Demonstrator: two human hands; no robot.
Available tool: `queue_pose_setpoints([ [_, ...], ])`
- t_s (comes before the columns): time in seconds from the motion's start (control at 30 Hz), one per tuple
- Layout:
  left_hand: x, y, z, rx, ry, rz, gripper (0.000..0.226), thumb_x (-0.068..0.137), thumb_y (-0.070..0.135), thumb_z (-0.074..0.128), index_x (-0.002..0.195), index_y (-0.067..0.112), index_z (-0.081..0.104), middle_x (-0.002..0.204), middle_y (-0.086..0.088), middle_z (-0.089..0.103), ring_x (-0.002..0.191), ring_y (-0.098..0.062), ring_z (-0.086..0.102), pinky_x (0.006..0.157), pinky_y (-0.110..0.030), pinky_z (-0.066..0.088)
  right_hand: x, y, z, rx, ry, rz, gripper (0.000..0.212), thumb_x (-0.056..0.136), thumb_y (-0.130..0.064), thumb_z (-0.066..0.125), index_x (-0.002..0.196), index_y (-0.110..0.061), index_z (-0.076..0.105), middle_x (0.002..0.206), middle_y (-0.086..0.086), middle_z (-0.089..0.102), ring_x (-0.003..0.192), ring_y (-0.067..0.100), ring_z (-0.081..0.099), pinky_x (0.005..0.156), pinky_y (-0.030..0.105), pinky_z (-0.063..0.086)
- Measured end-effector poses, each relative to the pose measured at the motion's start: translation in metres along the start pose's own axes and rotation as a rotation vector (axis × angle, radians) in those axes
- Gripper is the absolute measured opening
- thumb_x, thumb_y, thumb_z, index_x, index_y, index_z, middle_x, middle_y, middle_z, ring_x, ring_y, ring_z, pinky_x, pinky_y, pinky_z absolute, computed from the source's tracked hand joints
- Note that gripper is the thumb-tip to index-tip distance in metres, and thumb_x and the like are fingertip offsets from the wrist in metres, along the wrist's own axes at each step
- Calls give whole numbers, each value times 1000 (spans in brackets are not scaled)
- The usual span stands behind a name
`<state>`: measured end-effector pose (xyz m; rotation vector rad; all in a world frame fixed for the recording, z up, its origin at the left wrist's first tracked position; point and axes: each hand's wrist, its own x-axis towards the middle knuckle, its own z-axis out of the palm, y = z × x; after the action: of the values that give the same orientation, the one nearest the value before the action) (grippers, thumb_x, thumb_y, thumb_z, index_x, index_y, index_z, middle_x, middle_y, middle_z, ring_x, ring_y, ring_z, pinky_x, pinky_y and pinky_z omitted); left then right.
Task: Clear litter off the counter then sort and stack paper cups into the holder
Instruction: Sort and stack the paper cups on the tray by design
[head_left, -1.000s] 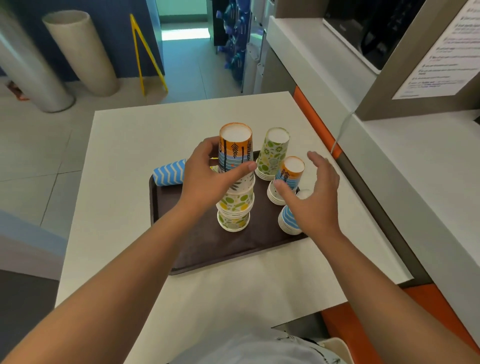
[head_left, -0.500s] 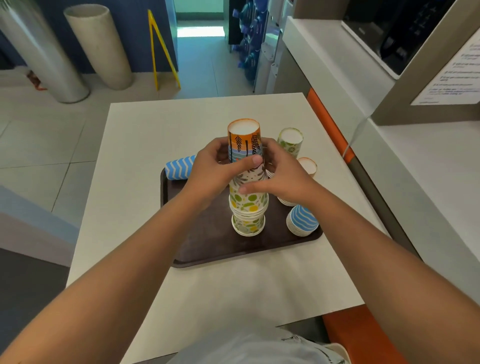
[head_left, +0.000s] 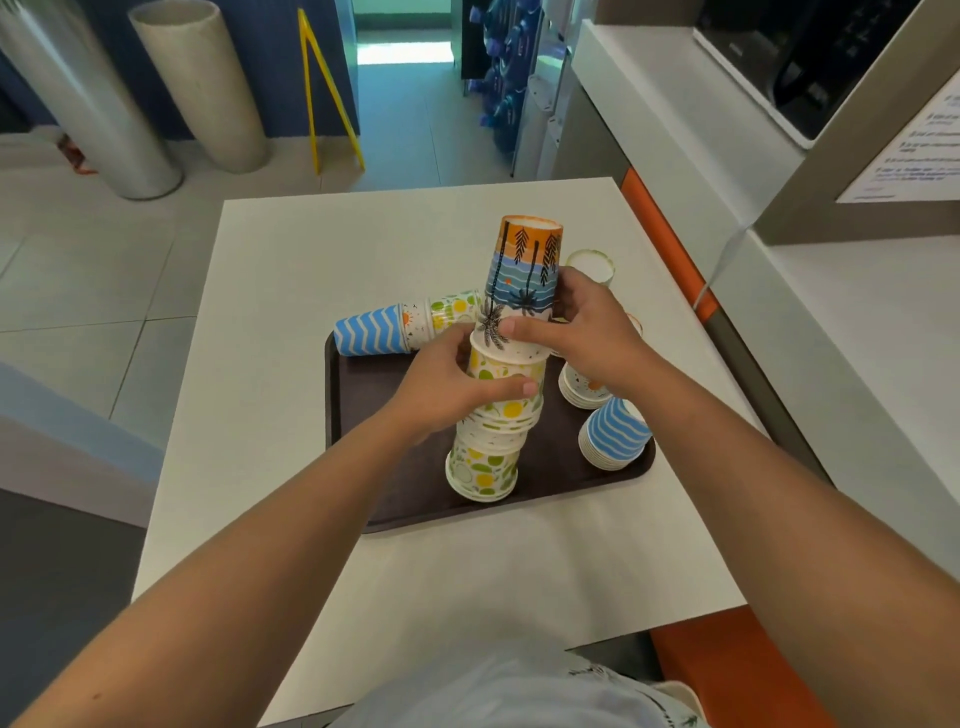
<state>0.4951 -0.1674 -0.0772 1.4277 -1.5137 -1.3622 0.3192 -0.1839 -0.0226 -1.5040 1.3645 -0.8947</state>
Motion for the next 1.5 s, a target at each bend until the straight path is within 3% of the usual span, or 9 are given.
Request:
queue_pose_setpoints([
  [0.13, 3, 0, 0, 56, 13, 13, 84, 45, 53, 91, 119, 24, 61, 108, 9, 72, 99, -6, 70, 89, -38, 58, 0, -4, -5, -4, 26, -11, 57, 73, -17, 83, 123, -14, 56, 113, -7, 68, 99, 2, 66, 83, 18, 54],
  [0.23, 1, -5, 0, 71, 38, 18, 81, 44, 54, 92, 114, 25, 63, 106, 10, 73, 97, -6, 70, 89, -38, 58, 5, -12, -15, 47, 113, -41, 50, 74, -18, 82, 118, -17, 58, 112, -5, 70, 100, 6, 68, 88, 28, 56],
  [0.53, -2, -4, 1, 63, 103, 35, 72, 52, 43, 94, 114, 25, 62, 105, 12, 72, 95, -2, 69, 87, -31, 58, 9, -11, -69, -82, 384, -63, 64, 71, -20, 85, 124, -16, 50, 118, -6, 64, 104, 8, 63, 84, 21, 52],
  [0.67, -3, -2, -1, 38, 170, 48, 70, 55, 38, 93, 116, 24, 61, 105, 15, 71, 93, 4, 67, 82, -20, 55, 6, 24, -75, -232, 357, 83, 71, 66, -18, 86, 124, -15, 45, 118, -4, 60, 105, 12, 59, 80, 20, 47],
  [0.93, 0, -5, -1, -3, 170, 64, 66, 58, 33, 93, 115, 23, 62, 108, 13, 71, 97, 1, 68, 88, -26, 56, 4, 68, -57, -366, 251, 261, 85, 61, -23, 91, 127, -11, 39, 131, 7, 55, 120, 26, 55, 85, 28, 43],
  [1.07, 5, -3, 1, -25, 155, 71, 69, 59, 33, 93, 119, 20, 62, 111, 10, 71, 101, -3, 68, 92, -31, 56, -1, 52, -47, -374, 355, 162, 102, 66, -29, 89, 147, -15, 27, 149, 7, 37, 137, 24, 36, 102, 27, 32],
  [1.2, 9, 1, 2, -40, 158, 78, 68, 61, 34, 92, 120, 20, 61, 112, 9, 71, 101, -2, 68, 90, -30, 57, -11, 19, -25, -315, 475, -96, 86, 75, -33, 81, 145, -18, 33, 148, 0, 38, 138, 15, 34, 108, 22, 27],
  [1.4, 10, 8, 1, -35, 144, 115, 60, 65, 28, 90, 117, 21, 61, 108, 9, 72, 99, -2, 68, 87, -26, 56, 1, 3, 18, -80, 54, 81, 83, 67, -49, 82, 136, -20, 47, 129, -6, 59, 116, 8, 57, 98, 30, 48],
  [1.5, 10, 10, 0, -26, 105, 119, 65, 63, 27, 90, 120, 24, 60, 113, 11, 70, 102, 0, 66, 91, -30, 55, 11, 11, 27, -65, 23, 125, 77, 58, -53, 85, 123, -20, 57, 112, -7, 69, 100, 8, 66, 88, 35, 57],
])
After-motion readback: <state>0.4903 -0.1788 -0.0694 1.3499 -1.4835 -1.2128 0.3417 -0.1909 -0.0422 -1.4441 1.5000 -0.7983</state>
